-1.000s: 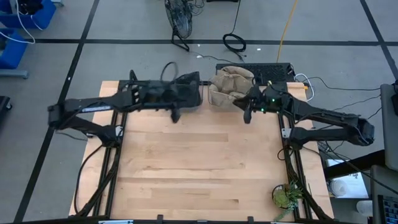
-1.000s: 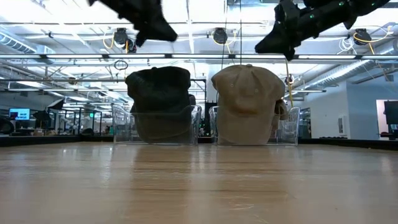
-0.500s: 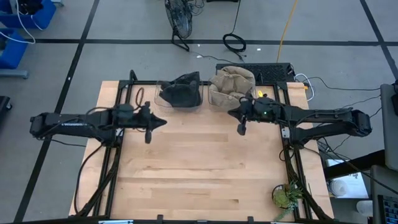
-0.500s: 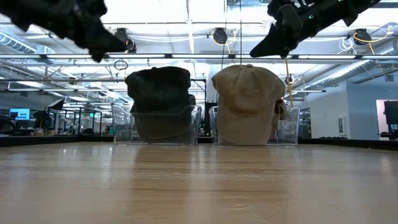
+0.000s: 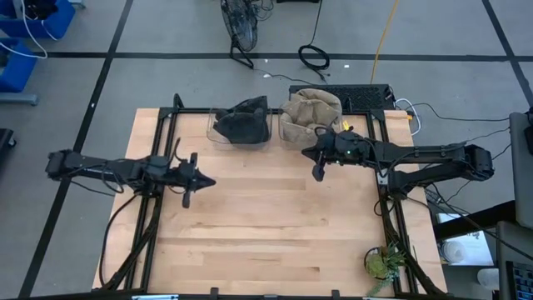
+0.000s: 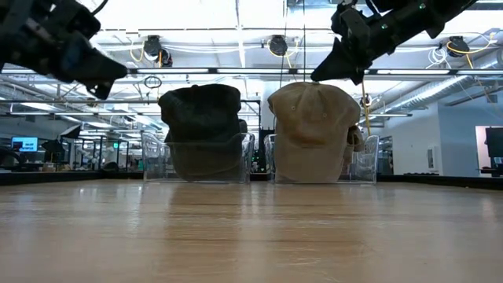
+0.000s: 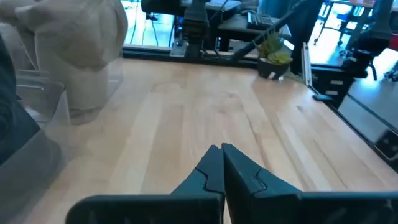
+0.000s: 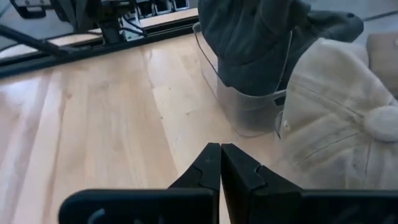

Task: Pick & Place hat
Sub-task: Return to Home Position

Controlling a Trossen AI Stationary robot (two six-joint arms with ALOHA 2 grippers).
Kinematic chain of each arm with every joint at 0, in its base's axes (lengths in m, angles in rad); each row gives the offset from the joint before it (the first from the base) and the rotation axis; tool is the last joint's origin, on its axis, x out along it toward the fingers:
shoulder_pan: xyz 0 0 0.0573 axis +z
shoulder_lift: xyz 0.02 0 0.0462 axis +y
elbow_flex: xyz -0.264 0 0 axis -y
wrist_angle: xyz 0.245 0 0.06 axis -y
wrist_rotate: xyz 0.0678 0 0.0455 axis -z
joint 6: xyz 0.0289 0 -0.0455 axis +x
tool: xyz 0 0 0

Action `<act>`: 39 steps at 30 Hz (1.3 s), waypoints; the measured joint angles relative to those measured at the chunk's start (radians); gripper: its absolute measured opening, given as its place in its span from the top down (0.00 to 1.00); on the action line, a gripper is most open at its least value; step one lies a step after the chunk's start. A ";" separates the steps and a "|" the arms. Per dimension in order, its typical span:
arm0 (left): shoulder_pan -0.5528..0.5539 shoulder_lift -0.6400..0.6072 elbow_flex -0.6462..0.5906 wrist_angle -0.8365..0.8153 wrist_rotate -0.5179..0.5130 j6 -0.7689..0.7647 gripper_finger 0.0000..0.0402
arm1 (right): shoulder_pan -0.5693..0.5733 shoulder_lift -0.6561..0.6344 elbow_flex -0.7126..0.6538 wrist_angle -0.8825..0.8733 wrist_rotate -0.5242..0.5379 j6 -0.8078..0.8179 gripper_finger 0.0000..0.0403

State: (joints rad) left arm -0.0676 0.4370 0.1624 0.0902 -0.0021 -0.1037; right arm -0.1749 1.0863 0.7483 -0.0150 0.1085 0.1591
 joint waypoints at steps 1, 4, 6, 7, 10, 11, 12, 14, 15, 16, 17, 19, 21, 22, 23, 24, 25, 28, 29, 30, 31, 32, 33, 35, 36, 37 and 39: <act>-0.001 -0.021 -0.004 -0.015 0.000 0.002 1.00 | 0.000 0.000 0.000 0.000 0.000 0.010 1.00; 0.002 -0.086 -0.006 -0.084 0.000 0.044 1.00 | 0.000 0.000 0.000 0.017 -0.001 0.025 1.00; 0.010 -0.125 -0.006 -0.119 0.002 0.085 1.00 | 0.000 0.000 0.000 0.048 -0.003 0.042 1.00; 0.017 -0.144 -0.006 -0.131 0.010 0.104 1.00 | 0.000 0.000 0.000 0.065 -0.003 0.043 1.00; 0.055 -0.199 -0.006 -0.171 0.062 0.152 1.00 | 0.000 0.000 0.000 0.110 -0.003 0.041 1.00; 0.070 -0.217 -0.006 -0.187 0.077 0.155 1.00 | 0.000 0.000 0.000 0.127 -0.003 0.041 1.00; 0.085 -0.233 -0.007 -0.200 0.089 0.155 1.00 | 0.000 0.000 0.000 0.140 -0.003 0.041 1.00; 0.112 -0.267 -0.007 -0.218 0.114 0.155 1.00 | 0.000 0.000 0.000 0.157 -0.004 0.040 1.00; 0.124 -0.282 -0.007 -0.227 0.128 0.155 1.00 | 0.000 0.000 0.000 0.162 -0.004 0.039 1.00; 0.134 -0.297 -0.007 -0.238 0.142 0.150 1.00 | 0.000 0.000 0.000 0.164 -0.004 0.039 1.00; 0.142 -0.312 -0.012 -0.238 0.154 0.134 1.00 | 0.000 0.000 0.000 0.164 -0.004 0.039 1.00; 0.151 -0.348 -0.043 -0.209 0.167 0.097 1.00 | 0.000 0.000 0.000 0.164 -0.004 0.039 1.00; 0.152 -0.382 -0.101 -0.162 0.170 0.064 1.00 | 0.000 0.000 0.000 0.164 -0.004 0.050 1.00; 0.152 -0.394 -0.131 -0.110 0.166 0.046 1.00 | 0.000 -0.001 0.000 0.163 -0.004 0.061 1.00; 0.151 -0.398 -0.150 -0.053 0.163 0.036 1.00 | 0.000 -0.001 0.000 0.162 -0.004 0.069 1.00; 0.149 -0.396 -0.152 -0.031 0.166 0.044 1.00 | 0.001 0.000 0.000 0.160 -0.005 0.074 1.00; 0.148 -0.392 -0.151 -0.020 0.167 0.058 1.00 | 0.002 0.000 -0.001 0.161 -0.005 0.078 1.00; 0.148 -0.391 -0.150 -0.053 0.156 0.067 1.00 | 0.003 -0.001 -0.014 0.170 -0.005 0.082 1.00; 0.148 -0.385 -0.150 -0.050 0.161 0.063 1.00 | 0.003 -0.001 -0.020 0.169 -0.005 0.083 1.00; 0.147 -0.375 -0.150 -0.048 0.176 0.056 1.00 | 0.003 0.000 -0.027 0.169 -0.005 0.083 1.00; 0.144 -0.368 -0.150 -0.047 0.186 0.045 0.99 | 0.003 0.000 -0.034 0.168 -0.005 0.083 1.00; 0.143 -0.363 -0.150 -0.046 0.192 0.036 0.99 | 0.003 0.000 -0.041 0.169 -0.005 0.083 1.00; 0.141 -0.360 -0.150 -0.046 0.193 0.028 0.98 | 0.003 0.000 -0.049 0.169 -0.005 0.083 1.00; 0.138 -0.351 -0.150 -0.045 0.192 0.019 0.95 | 0.000 -0.001 -0.064 0.169 -0.005 0.093 1.00; 0.137 -0.350 -0.150 -0.045 0.189 0.019 0.94 | -0.001 -0.004 -0.070 0.169 -0.005 0.097 1.00; 0.138 -0.350 -0.150 -0.044 0.187 0.020 0.94 | -0.001 -0.010 -0.075 0.169 -0.005 0.095 1.00; 0.138 -0.352 -0.150 -0.037 0.187 0.020 0.92 | 0.000 -0.032 -0.088 0.179 -0.004 0.046 1.00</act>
State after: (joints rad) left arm 0.0700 0.0849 0.0120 0.0531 0.1844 -0.0841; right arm -0.1754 1.0538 0.6598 0.1636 0.1041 0.2055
